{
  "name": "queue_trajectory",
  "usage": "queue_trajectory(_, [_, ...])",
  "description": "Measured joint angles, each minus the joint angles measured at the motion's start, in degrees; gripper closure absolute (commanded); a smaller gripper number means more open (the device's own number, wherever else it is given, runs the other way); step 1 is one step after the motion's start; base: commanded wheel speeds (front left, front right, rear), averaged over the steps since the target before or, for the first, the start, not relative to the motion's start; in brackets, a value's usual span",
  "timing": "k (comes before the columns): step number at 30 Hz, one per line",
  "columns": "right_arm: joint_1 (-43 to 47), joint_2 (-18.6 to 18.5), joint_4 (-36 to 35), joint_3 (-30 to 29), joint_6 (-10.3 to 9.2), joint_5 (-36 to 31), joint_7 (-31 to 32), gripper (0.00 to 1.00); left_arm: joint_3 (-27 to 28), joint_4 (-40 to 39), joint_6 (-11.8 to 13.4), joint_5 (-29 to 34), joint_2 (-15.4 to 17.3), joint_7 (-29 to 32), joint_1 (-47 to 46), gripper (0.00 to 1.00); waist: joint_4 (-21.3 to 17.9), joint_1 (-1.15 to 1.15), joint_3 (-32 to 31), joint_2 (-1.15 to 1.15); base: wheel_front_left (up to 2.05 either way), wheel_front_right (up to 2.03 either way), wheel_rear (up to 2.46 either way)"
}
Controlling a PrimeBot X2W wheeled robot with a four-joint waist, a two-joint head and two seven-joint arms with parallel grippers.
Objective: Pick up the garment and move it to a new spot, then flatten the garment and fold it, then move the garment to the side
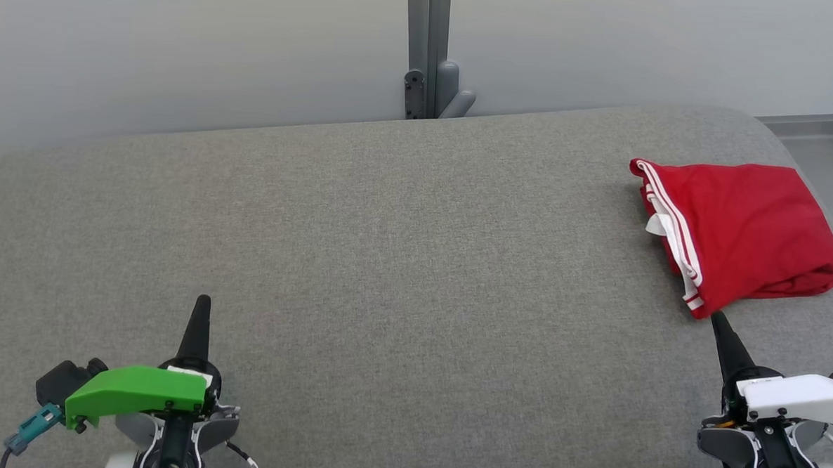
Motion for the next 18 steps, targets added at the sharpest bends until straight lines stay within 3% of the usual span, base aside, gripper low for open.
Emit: queue_trajectory(18, [-1.0, 0.0, 0.5, -1.9, 0.0, 7.6, 2.1, 1.0, 0.7, 0.1, -1.1, -7.7, 0.0, 1.7, -1.5, 1.0, -0.4, 0.0, 0.5, 0.0, 0.0, 0.0, 0.0])
